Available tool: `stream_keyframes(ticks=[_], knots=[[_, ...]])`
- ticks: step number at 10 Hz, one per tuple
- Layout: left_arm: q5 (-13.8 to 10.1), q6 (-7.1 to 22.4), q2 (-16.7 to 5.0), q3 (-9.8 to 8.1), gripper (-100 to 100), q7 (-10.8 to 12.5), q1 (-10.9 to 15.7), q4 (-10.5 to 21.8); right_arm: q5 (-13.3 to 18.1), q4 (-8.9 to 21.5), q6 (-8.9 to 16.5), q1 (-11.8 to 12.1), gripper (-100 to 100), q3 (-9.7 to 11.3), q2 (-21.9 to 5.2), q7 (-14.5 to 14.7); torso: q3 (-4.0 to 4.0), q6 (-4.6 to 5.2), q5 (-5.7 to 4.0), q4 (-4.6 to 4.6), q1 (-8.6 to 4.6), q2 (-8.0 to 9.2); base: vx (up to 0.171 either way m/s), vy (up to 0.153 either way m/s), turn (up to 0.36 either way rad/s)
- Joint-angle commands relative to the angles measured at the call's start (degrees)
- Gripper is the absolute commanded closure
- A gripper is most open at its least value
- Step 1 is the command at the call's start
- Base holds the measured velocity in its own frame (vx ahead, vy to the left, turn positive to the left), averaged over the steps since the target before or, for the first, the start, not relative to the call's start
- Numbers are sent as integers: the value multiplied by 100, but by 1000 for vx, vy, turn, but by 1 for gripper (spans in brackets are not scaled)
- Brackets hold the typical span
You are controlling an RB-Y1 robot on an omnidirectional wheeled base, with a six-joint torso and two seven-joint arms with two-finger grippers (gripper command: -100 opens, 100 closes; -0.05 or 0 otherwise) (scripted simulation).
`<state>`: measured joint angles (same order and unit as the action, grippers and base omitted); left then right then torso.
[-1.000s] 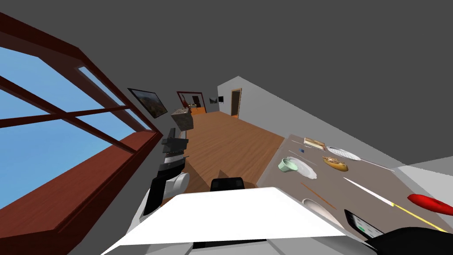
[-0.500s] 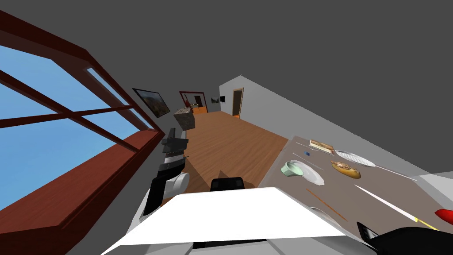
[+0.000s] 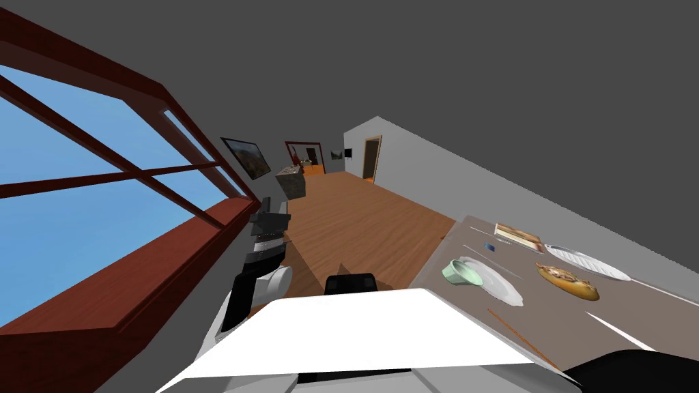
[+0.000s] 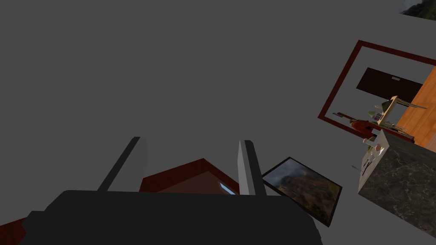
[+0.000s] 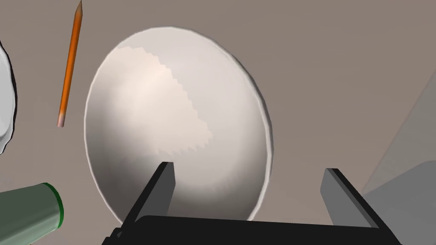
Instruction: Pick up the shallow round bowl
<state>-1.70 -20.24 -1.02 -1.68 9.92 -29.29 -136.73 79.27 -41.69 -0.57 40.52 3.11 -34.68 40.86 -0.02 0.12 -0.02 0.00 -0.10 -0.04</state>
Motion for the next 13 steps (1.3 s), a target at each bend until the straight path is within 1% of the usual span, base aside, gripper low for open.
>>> stream_keyframes(ticks=[1,2,3,4,5,6,7,9,10,11,12,13], knots=[[0,0,0,0,0,0,0,0,-286,-71,286,26,-100,286,-286,-98,0,0,0,0,0,0,36,-19,10],[0,0,0,0,0,0,0,0,-515,-71,306,26,-100,758,-298,-98,1,-2,4,0,3,4,8,-6,-3],[0,0,0,0,0,0,0,0,-542,10,291,33,-100,887,-266,-87,7,1,3,2,11,13,6,-5,39],[0,0,0,0,0,0,0,0,-663,-79,382,50,-100,974,-352,-153,10,1,4,3,13,17,0,0,0],[0,0,0,0,0,0,0,0,-687,-80,392,54,0,1002,-351,-132,10,0,4,4,13,19,0,0,0],[0,0,0,0,0,0,0,0,-692,77,518,-89,-100,1080,-174,-88,11,0,4,4,14,20,-14,-67,41],[0,0,0,0,0,0,1,0,-697,171,594,-174,-100,1128,-67,-61,13,-1,0,5,-7,24,-17,-120,53],[0,0,0,0,0,0,1,0,-697,171,594,-174,-100,1128,-67,-61,16,0,-5,6,-22,28,-18,-66,11],[0,0,0,0,0,0,0,0,-697,171,594,-174,-100,1128,-67,-61,15,1,-1,6,-5,27,0,0,0],[0,0,0,0,0,0,0,0,-762,154,619,-170,-100,1171,-87,-34,13,1,3,5,10,23,0,0,0],[0,0,0,0,0,0,0,0,-751,157,611,-171,100,1163,-84,-41,12,1,4,4,14,22,0,0,0],[0,0,0,0,0,0,0,0,-753,157,612,-170,100,1164,-84,-40,12,1,5,4,15,21,-4,4,-13]])
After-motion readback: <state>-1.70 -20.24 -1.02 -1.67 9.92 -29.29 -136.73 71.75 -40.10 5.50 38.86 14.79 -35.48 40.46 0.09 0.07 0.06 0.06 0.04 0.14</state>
